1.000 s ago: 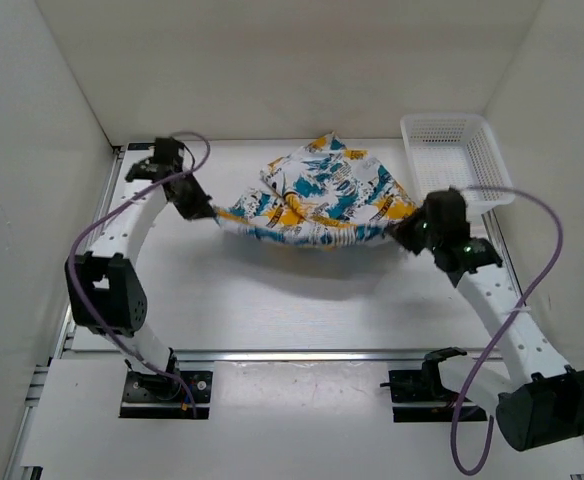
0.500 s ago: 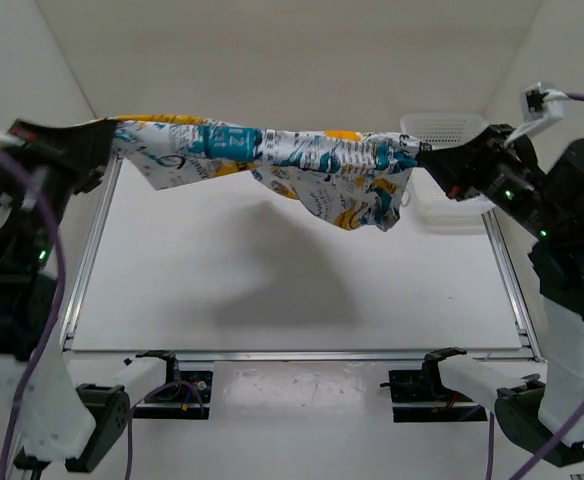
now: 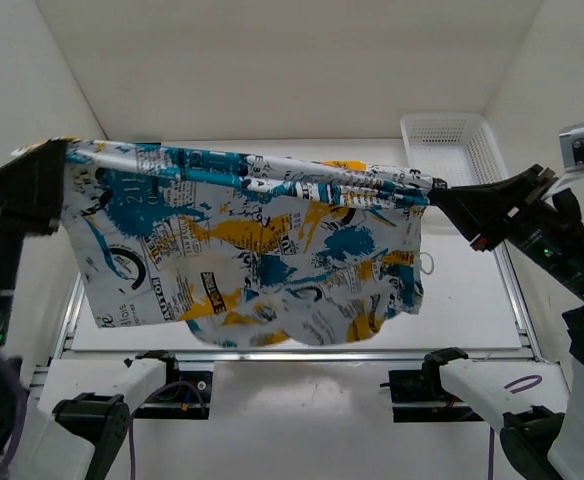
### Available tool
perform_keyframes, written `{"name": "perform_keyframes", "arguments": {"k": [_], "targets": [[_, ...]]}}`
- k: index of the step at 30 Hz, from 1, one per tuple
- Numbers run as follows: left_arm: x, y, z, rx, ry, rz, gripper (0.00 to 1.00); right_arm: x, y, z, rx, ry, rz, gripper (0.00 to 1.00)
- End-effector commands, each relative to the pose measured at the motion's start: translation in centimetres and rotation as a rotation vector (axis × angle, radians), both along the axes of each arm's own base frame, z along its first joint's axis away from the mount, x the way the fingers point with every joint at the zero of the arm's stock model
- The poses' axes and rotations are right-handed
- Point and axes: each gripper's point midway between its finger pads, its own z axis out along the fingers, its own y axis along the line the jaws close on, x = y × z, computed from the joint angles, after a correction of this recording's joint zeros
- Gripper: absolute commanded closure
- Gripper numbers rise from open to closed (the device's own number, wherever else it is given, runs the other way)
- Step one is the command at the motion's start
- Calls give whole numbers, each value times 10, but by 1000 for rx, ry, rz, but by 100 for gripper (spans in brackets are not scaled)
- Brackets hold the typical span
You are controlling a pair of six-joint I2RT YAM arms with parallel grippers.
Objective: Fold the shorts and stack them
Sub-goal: Fold the shorts
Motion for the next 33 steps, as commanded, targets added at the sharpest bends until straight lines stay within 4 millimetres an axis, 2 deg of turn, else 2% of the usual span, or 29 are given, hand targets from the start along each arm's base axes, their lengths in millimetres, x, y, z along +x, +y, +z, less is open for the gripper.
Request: {"name": "perform_keyframes", "arguments": {"k": [1,2,4,5,6,7,8,9,10,11,12,13,14,15,16,17,18,19,20,21,22,23,26,27,29,30,31,33], "targets": [[113,15,-46,15,232,117,90,58,-15,-45,-49,154,-193,100],[150,13,-75,27,336,117,90,74,-14,-65,-75,193,-210,100],[185,7,-105,51,427,95,90,103,-16,-95,-105,264,-270,100],[218,6,-135,71,518,95,90,116,-16,-105,-111,278,-288,100],[233,2,-151,78,564,76,90,137,-13,-139,-149,360,-302,100],[247,2,-166,81,608,72,90,148,-12,-154,-165,392,-316,100],[275,-2,-194,88,682,53,90,163,-15,-165,-182,398,-350,100],[287,-4,-208,98,718,27,90,182,-14,-200,-222,473,-372,100],[300,-4,-223,100,756,25,90,194,-15,-215,-240,499,-401,100],[324,-7,-254,104,834,10,90,215,-15,-237,-267,538,-431,100],[336,-8,-268,105,866,8,90,227,-19,-256,-285,572,-457,100],[347,-10,-280,106,894,-2,90,238,-18,-266,-295,586,-466,100],[367,-10,-309,108,956,-5,90,261,-22,-292,-313,637,-487,100],[378,-10,-309,119,948,-5,90,269,-21,-308,-313,680,-480,100],[388,-11,-316,120,958,-6,90,281,-17,-311,-303,688,-483,100],[397,-11,-322,120,966,-6,90,298,-18,-338,-327,744,-491,100],[416,-11,-333,131,974,-7,90,307,-21,-348,-326,772,-502,100],[426,-11,-336,131,971,-7,90,320,-16,-343,-316,762,-490,100],[432,-12,-342,132,983,-8,90,334,-17,-365,-324,814,-499,100],[444,-7,-350,127,996,0,90,342,-20,-371,-325,824,-508,100],[449,-7,-354,137,1002,-1,90,351,-13,-365,-301,823,-485,100],[453,-10,-354,135,994,-21,90,360,-15,-379,-305,851,-485,100],[453,-15,-365,133,1023,-55,90,371,-15,-379,-291,868,-482,100],[448,-21,-362,138,1023,-65,90,370,-12,-379,-286,870,-467,100],[428,-32,-362,171,1044,-89,90,364,-11,-379,-287,882,-456,100],[418,-32,-362,171,1058,-90,90,361,-12,-379,-296,878,-453,100],[391,-43,-365,186,1091,-115,90,354,-13,-370,-292,870,-453,100],[367,-48,-368,202,1106,-112,90,339,-14,-377,-298,894,-440,100]]}}
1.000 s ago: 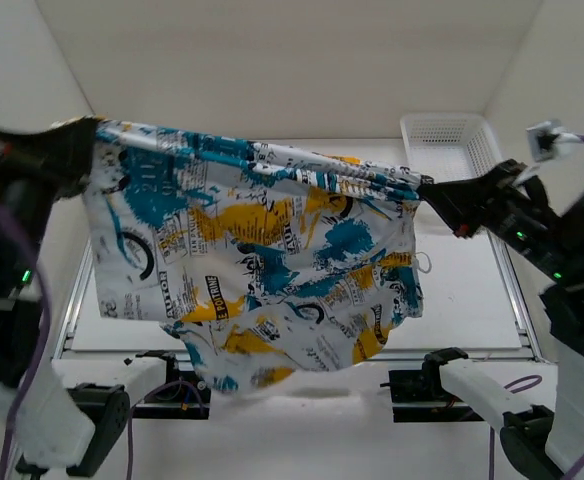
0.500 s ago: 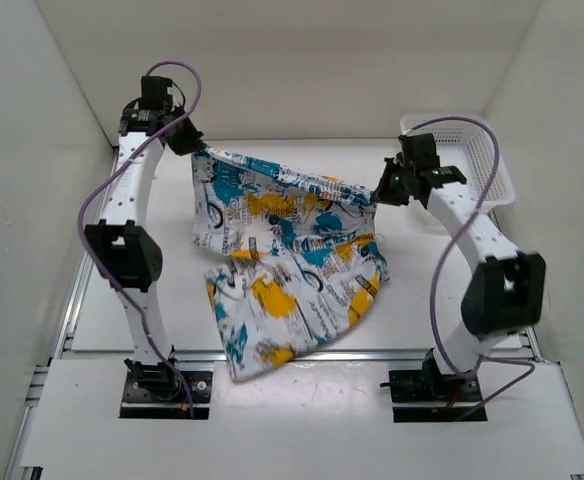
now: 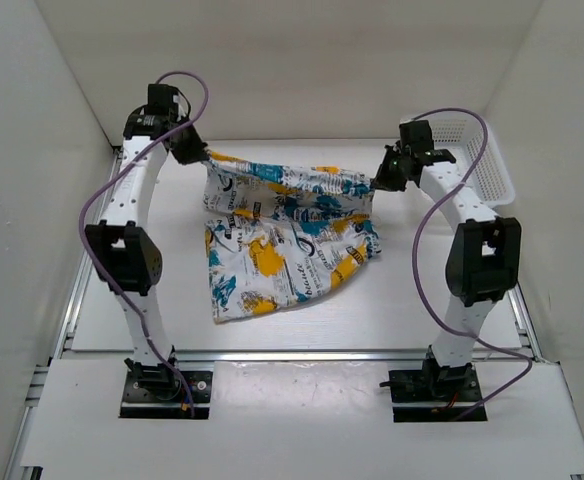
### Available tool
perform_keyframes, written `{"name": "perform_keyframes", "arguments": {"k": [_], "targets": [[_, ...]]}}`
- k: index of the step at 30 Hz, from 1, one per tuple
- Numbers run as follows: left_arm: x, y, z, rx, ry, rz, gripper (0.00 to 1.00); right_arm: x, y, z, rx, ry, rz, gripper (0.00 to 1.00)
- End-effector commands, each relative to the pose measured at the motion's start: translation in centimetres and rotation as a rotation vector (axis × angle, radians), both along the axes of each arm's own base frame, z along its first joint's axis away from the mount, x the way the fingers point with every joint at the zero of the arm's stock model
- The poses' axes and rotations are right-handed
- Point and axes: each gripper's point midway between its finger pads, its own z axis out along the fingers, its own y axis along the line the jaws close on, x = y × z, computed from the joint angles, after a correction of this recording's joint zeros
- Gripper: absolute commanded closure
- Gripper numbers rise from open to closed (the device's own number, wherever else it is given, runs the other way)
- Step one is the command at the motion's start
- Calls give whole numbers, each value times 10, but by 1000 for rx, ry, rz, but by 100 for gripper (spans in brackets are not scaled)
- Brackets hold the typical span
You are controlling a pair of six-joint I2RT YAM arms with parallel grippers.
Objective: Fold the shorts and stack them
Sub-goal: Fold the shorts
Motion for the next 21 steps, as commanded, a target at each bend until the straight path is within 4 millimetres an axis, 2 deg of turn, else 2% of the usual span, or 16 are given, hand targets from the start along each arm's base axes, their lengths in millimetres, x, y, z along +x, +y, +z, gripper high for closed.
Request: {"name": "perform_keyframes", "arguments": {"k": [1,2,3,4,5,6,7,8,9,11,12,15,17,18,19,21], "targets": [[-60,-15,54,28,-94,-49,90,-25,-9,33,3,-44,3,100],[-90,-16,40,26,-46,-53,90,-33,-10,32,1,-31,3,100],[-102,-15,34,19,-31,-44,90,-45,-12,20,-5,2,3,100],[-116,-18,27,20,-17,-47,90,-57,-12,28,4,-7,9,100],[-144,-19,11,14,29,-45,90,-65,-14,27,-3,-5,16,100],[-157,-17,3,9,49,-37,90,-83,-17,11,-11,45,16,100],[-167,-20,-2,3,55,-40,90,-94,-18,20,-19,17,14,100],[-189,-22,-13,-8,82,-38,90,-110,-23,5,-41,58,16,100],[-198,-21,-17,-3,87,-31,90,-119,-25,12,-38,36,16,100],[-223,-27,-28,-17,107,-38,90,-138,-30,4,-56,63,18,100],[-231,-29,-33,-15,114,-50,90,-155,-35,-4,-67,86,13,100],[-261,-32,-54,-25,157,-45,90,-186,-46,-22,-101,126,-6,100],[-276,-32,-68,-30,186,-42,90,-202,-50,-32,-114,151,-10,100],[-290,-33,-83,-35,222,-39,90,-210,-54,-34,-116,161,-31,100],[-295,-32,-89,-38,238,-28,90,-220,-56,-47,-114,199,-60,100],[-311,-31,-110,-34,293,-21,88,-232,-57,-55,-97,233,-92,93]]}}
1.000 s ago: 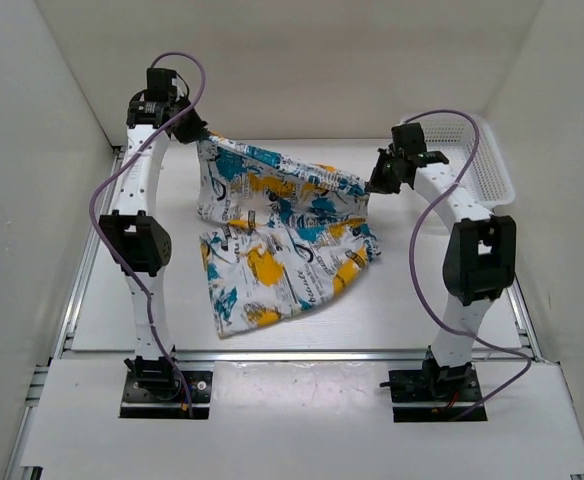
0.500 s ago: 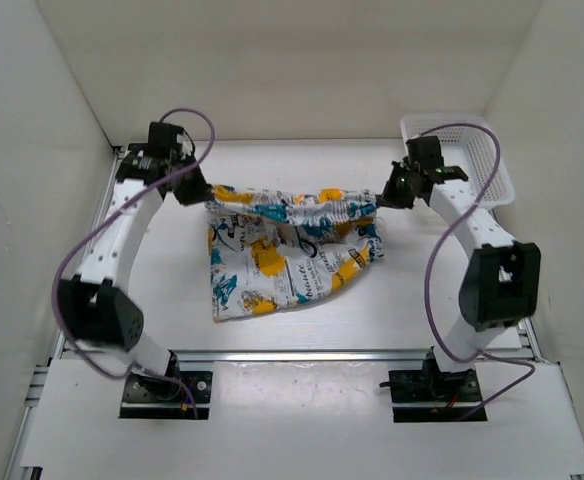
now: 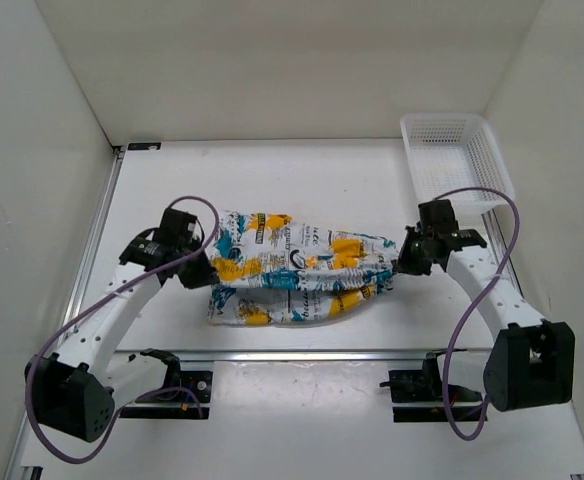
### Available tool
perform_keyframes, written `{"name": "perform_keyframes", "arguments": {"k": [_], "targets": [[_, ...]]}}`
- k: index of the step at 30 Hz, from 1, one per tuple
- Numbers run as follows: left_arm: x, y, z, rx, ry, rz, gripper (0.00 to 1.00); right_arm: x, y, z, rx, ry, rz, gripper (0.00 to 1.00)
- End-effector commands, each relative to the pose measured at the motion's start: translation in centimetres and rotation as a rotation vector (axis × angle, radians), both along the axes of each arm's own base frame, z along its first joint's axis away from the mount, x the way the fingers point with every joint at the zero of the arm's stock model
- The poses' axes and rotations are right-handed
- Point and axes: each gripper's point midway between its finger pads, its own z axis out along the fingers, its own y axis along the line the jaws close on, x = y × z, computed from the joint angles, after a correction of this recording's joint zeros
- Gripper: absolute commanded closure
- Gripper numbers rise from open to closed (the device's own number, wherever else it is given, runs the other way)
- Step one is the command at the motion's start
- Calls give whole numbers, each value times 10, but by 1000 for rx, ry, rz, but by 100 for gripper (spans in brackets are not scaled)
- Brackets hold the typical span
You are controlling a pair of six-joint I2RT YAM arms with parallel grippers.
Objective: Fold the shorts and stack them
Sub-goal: Fold the shorts
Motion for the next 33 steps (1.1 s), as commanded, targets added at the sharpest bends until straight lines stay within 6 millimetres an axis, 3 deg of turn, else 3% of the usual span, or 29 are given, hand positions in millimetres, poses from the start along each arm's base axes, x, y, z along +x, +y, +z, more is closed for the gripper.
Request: {"name": "perform_keyframes", "arguments": {"k": [1,2,3,4,5,8,12,16,17,23,24,25,27,28,29,33], "targets": [[-18,-1,-17,-18,45,43,68,-24,-3,-17,10,73,-66,81],[-21,0,-23,-13,60,43,61,-28,0,-17,30,77,-66,53],[-24,-1,-28,-14,81,39,57,-32,1,-17,43,76,-59,43],[-27,0,-34,-6,103,39,40,-34,2,-18,49,76,-70,34],[-27,0,-34,-6,103,39,37,-36,1,-17,51,69,-69,28],[-22,0,-28,-5,83,43,16,-38,-5,-14,26,66,-95,22],[-16,5,-30,27,84,79,13,-32,-2,-6,54,51,-112,22],[-14,8,-63,65,167,116,17,-24,12,3,135,18,-92,27],[-18,9,-78,83,212,116,17,-21,15,-3,144,27,-87,29],[1,10,-108,144,272,151,30,-14,16,-18,144,50,-97,45],[4,11,-109,155,276,154,35,-14,16,-18,144,50,-97,49],[6,10,-109,159,278,146,49,-12,16,-21,143,53,-98,54],[14,10,-108,169,271,141,69,-7,17,-19,145,44,-97,77],[17,9,-106,166,262,141,87,-4,18,-17,146,41,-97,85],[17,9,-106,166,262,141,90,-2,18,-14,148,32,-96,98],[28,3,-84,129,193,129,90,16,20,9,152,-38,-74,100]]}}
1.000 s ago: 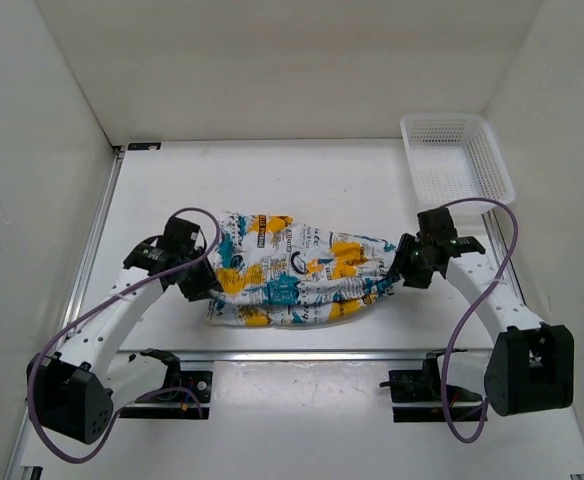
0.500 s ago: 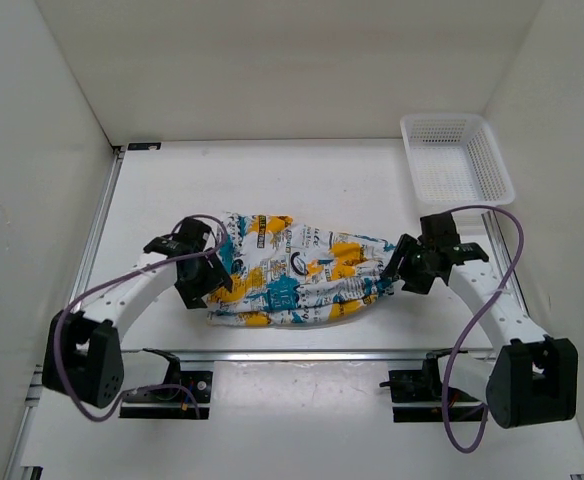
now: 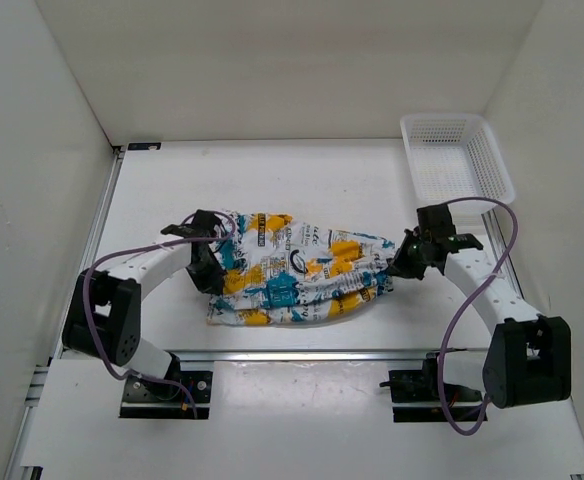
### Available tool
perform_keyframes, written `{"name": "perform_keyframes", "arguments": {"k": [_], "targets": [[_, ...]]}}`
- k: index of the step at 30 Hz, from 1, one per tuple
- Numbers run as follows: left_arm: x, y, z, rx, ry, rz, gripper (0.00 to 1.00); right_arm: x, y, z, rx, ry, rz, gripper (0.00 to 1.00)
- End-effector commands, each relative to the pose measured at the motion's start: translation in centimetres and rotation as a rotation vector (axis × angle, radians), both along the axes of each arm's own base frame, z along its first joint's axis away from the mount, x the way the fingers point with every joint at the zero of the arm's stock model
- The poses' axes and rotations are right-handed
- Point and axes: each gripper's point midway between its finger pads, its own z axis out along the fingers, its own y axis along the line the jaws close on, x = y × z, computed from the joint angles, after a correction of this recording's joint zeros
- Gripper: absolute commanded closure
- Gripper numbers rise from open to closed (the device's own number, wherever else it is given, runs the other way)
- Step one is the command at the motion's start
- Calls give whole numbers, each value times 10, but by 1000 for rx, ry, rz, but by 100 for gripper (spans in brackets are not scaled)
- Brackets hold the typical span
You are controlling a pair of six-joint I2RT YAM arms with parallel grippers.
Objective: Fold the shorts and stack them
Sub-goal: Fold the shorts
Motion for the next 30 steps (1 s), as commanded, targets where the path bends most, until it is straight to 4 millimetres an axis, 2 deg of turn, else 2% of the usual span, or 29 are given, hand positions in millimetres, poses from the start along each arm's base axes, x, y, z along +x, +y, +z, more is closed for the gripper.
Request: {"name": "perform_keyframes", "arguments": {"k": [1,3,4,6,7,10,13,16,18,19,20,21,22,23,24,26,27,28,29,30], "targets": [[23,-6,35,-29,-126,-7,90,36,6,45,19,-153,29,100],[26,-2,47,-9,-154,-9,90,40,6,58,21,-170,29,100],[32,-4,63,-22,-192,-9,90,40,6,63,15,-172,40,100],[27,2,79,-1,-201,-12,90,45,6,88,19,-233,47,100],[29,1,97,-15,-246,-10,90,43,4,93,10,-236,41,100],[14,9,116,-12,-273,-16,90,35,1,106,0,-266,45,100],[-1,7,116,-43,-265,-25,90,18,-2,94,-3,-245,45,100],[-21,0,100,-85,-224,-14,90,-5,-5,67,-6,-183,37,100],[-39,-1,82,-94,-176,2,90,-22,-8,46,-2,-132,20,100],[-41,-2,75,-102,-165,11,90,-28,-9,38,-5,-115,20,100],[-45,-4,70,-119,-156,18,85,-34,-7,31,9,-87,13,100],[-46,-6,62,-130,-148,24,74,-42,-8,19,9,-56,4,93],[-46,-8,57,-137,-134,21,60,-45,-8,16,7,-45,4,82],[-45,-11,55,-145,-125,19,27,-45,-8,14,6,-36,4,55],[-40,-12,56,-134,-115,-7,14,-47,-11,9,-12,-14,-3,43],[-24,-9,63,-91,-145,-28,4,-42,-16,10,-42,-19,-19,22],[-6,-13,75,-85,-179,-39,4,-38,-20,9,-52,-12,-32,19],[2,-10,81,-56,-196,-52,4,-31,-20,15,-57,-31,-37,16],[12,-10,87,-44,-216,-47,5,-27,-26,9,-60,-11,-64,16],[28,-13,96,-33,-240,-64,7,-16,-23,12,-41,-40,-56,14]]}}
